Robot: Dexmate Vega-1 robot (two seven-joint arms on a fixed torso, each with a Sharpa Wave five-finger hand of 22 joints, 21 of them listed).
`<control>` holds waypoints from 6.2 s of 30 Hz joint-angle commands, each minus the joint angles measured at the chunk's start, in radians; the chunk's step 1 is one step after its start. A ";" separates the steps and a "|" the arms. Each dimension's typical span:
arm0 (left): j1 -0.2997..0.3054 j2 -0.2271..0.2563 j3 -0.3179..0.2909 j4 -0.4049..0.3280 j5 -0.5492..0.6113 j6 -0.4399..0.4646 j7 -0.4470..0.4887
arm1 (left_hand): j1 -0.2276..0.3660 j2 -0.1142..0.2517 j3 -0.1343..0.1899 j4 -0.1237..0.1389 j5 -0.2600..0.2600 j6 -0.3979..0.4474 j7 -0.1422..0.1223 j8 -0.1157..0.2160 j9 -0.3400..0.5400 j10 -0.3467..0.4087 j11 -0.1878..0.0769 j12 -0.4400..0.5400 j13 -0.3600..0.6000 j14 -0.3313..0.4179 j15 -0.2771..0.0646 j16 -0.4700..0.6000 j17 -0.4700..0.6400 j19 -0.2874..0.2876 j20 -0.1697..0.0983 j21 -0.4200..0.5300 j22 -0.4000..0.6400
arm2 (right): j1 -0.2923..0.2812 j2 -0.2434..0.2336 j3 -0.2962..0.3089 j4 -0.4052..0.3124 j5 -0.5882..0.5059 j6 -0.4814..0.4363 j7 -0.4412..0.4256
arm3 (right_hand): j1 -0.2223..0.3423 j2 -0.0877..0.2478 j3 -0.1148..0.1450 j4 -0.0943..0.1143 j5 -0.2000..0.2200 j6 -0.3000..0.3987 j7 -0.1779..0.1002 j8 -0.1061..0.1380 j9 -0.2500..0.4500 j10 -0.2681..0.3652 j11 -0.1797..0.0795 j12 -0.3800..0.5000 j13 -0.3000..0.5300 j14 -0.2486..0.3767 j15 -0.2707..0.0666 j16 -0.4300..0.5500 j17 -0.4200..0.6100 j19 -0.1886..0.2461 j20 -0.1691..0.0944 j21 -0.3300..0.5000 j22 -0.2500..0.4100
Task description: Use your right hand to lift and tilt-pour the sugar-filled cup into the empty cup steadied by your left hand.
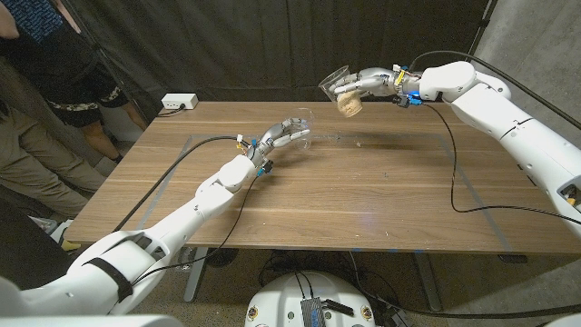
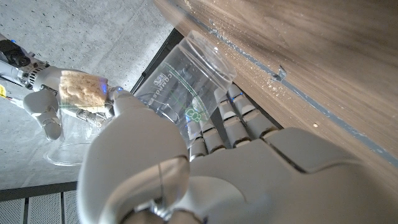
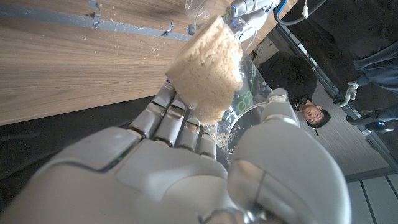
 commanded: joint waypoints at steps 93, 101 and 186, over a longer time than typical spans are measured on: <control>0.016 0.010 0.028 -0.054 -0.025 0.034 -0.083 | 0.015 0.002 -0.007 0.016 -0.014 0.011 0.008 0.018 -0.005 0.015 0.005 0.011 0.007 0.012 -0.128 -0.008 0.014 0.002 -0.002 0.018 0.002 | 0.245 0.094 -0.187 0.121 -0.293 0.014 0.343 | 0.001 0.005 0.009 0.000 0.006 0.019 0.002 -0.013 0.010 0.019 0.002 -0.013 0.007 0.024 -0.167 0.017 0.023 -0.002 -0.062 0.009 -0.002; 0.005 0.009 0.028 -0.033 -0.028 0.021 -0.096 | 0.015 0.002 -0.007 0.017 -0.015 0.012 0.008 0.019 -0.005 0.015 0.002 0.011 0.007 0.014 -0.129 -0.008 0.015 0.000 -0.002 0.019 0.002 | 0.265 0.115 -0.196 0.144 -0.311 0.024 0.348 | 0.000 0.004 0.009 0.001 0.006 0.020 0.001 -0.013 0.011 0.022 0.001 -0.014 0.007 0.024 -0.167 0.018 0.024 -0.003 -0.062 0.010 -0.002; 0.035 0.051 0.046 -0.128 -0.001 0.049 -0.103 | 0.014 -0.002 -0.010 0.028 -0.022 0.010 0.002 0.025 -0.013 0.016 0.001 0.014 0.009 0.011 -0.132 -0.010 0.019 -0.008 -0.010 0.025 -0.001 | 0.315 0.117 -0.254 0.079 -0.570 0.154 0.402 | -0.003 0.004 0.011 0.001 0.008 0.028 -0.002 -0.023 0.021 0.034 -0.004 -0.030 0.016 0.037 -0.168 0.027 0.045 -0.004 -0.061 0.013 -0.004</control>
